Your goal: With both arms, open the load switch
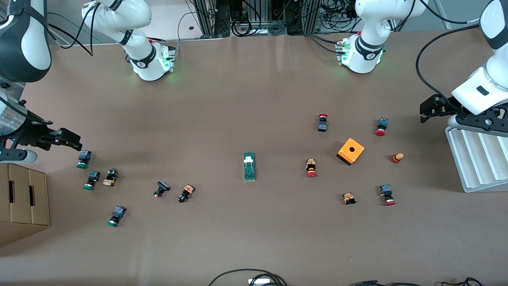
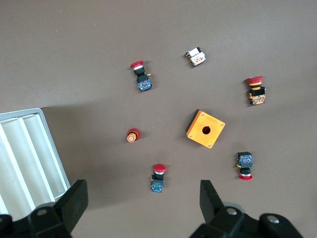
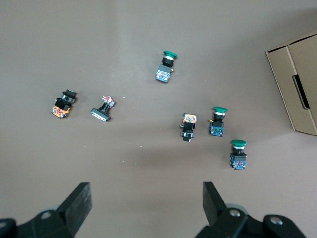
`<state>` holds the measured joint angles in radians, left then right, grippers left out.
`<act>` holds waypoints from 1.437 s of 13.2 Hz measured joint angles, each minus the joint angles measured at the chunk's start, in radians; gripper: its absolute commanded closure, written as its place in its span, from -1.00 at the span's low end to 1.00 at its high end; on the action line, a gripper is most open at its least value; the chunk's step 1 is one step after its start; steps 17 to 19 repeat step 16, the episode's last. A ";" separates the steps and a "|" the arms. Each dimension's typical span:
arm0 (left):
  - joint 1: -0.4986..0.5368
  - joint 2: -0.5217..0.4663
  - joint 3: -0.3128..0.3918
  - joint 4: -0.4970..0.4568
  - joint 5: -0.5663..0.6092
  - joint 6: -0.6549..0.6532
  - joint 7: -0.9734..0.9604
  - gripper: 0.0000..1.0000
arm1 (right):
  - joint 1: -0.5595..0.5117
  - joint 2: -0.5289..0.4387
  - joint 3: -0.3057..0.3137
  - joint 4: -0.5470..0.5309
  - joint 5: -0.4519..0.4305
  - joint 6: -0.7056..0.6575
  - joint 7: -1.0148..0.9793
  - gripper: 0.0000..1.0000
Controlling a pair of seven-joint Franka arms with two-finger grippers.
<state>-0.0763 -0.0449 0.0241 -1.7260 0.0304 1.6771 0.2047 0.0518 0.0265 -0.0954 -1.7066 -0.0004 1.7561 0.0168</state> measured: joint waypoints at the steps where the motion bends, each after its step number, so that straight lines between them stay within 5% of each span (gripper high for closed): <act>1: -0.001 0.000 0.000 -0.001 0.000 -0.001 0.000 -1.00 | 0.000 0.000 0.000 0.000 0.000 0.000 0.000 -1.00; 19: -0.004 0.000 0.002 -0.001 0.000 -0.017 -0.001 -1.00 | 0.000 0.000 0.000 0.000 0.000 0.006 -0.001 -1.00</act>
